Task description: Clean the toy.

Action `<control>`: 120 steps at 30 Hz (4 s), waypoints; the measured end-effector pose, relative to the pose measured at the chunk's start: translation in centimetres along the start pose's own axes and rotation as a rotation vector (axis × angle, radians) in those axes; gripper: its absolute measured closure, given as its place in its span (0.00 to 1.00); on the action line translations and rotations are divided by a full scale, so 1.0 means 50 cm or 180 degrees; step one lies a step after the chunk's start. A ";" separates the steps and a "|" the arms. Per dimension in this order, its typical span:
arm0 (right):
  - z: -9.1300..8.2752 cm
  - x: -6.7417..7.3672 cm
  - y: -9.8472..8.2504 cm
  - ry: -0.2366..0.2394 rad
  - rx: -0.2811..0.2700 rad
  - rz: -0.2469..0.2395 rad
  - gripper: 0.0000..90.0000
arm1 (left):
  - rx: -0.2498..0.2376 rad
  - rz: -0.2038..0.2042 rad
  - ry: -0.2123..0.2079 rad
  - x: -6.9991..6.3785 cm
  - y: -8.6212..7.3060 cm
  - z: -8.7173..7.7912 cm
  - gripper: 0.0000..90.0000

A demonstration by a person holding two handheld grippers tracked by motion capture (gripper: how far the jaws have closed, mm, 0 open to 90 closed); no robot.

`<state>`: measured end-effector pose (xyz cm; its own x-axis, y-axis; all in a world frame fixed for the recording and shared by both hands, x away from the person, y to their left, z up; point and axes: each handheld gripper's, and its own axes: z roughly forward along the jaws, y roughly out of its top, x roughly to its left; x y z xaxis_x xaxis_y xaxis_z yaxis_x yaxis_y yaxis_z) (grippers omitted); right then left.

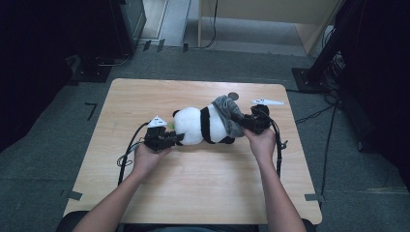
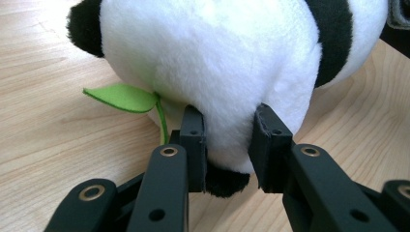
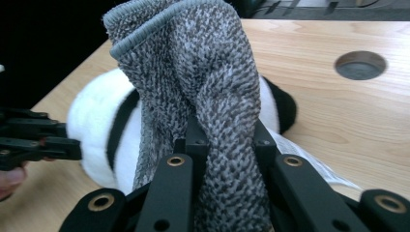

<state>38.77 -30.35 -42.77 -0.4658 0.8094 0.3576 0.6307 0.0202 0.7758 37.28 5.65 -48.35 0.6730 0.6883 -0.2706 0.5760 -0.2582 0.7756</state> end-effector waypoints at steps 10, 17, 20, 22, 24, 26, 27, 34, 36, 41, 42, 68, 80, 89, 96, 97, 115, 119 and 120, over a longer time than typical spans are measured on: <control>0.006 -0.032 -0.020 -0.0059 0.0011 0.0147 0.86 | 0.0001 -0.0023 0.0007 0.016 0.002 -0.001 0.78; -0.006 -0.054 -0.024 -0.0247 0.0038 0.0164 0.87 | 0.0034 -0.0016 -0.0043 0.029 0.001 -0.003 0.80; -0.027 -0.048 -0.011 -0.0229 -0.0112 0.0145 0.87 | 0.0074 0.0002 -0.0081 0.034 0.003 -0.006 0.81; -0.040 -0.042 -0.003 -0.0189 -0.0214 0.0143 0.87 | 0.0098 0.0058 -0.0121 0.040 0.007 -0.013 0.82; -0.049 -0.035 0.004 -0.0141 -0.0278 0.0132 0.86 | 0.0109 0.0042 -0.0197 0.049 0.008 -0.021 0.82; -0.056 -0.026 0.010 -0.0099 -0.0333 0.0112 0.86 | 0.0103 0.0059 -0.0238 0.056 0.008 -0.028 0.82; -0.058 -0.021 0.012 -0.0065 -0.0359 0.0114 0.86 | 0.0095 0.0067 -0.0273 0.060 0.007 -0.032 0.82; -0.016 0.028 0.016 0.0130 -0.0208 -0.0103 0.87 | 0.0034 0.0051 -0.0228 0.067 0.002 -0.031 0.77; 0.005 0.037 0.011 0.0090 -0.0106 -0.0185 0.86 | -0.0010 0.0018 -0.0227 0.067 0.000 -0.032 0.71; 0.023 0.024 0.005 0.0020 -0.0089 -0.0165 0.86 | -0.0102 0.0015 -0.0252 0.068 0.000 -0.039 0.52; 0.025 0.022 0.005 0.0004 -0.0087 -0.0155 0.86 | -0.0097 0.0036 -0.0270 0.066 0.000 -0.040 0.49; 0.058 -0.002 -0.002 -0.0015 -0.0162 -0.0104 0.85 | -0.0325 0.0208 0.0185 0.047 -0.007 0.019 0.45; 0.023 -0.010 0.004 -0.0069 -0.0205 -0.0047 0.85 | -0.0144 0.0224 0.0085 0.036 -0.005 -0.002 0.69; -0.010 0.009 -0.002 -0.0062 -0.0266 -0.0156 0.84 | 0.0020 0.0205 0.0021 0.009 -0.014 -0.029 0.68; -0.050 0.007 0.008 -0.0057 -0.0605 -0.0081 0.85 | 0.0013 0.0174 -0.0022 0.014 -0.017 -0.027 0.66; -0.049 0.006 0.008 -0.0028 -0.0579 -0.0067 0.85 | 0.0004 0.0175 -0.0024 0.014 -0.017 -0.026 0.66; 0.027 0.003 -0.028 0.0136 -0.0108 0.0143 0.85 | 0.0031 0.0120 -0.0015 0.014 -0.023 -0.020 0.64; 0.029 -0.007 -0.034 0.0243 -0.0073 0.0212 0.85 | 0.0036 0.0133 -0.0006 0.012 -0.024 -0.020 0.64; 0.029 -0.011 -0.036 0.0270 -0.0066 0.0220 0.85 | 0.0036 0.0141 -0.0002 0.012 -0.024 -0.020 0.64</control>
<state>38.79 -29.98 -45.11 -0.4730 0.7559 0.4527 0.6506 -0.0468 0.7579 36.52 7.04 -48.88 0.6982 0.6756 -0.2367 0.5509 -0.2960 0.7803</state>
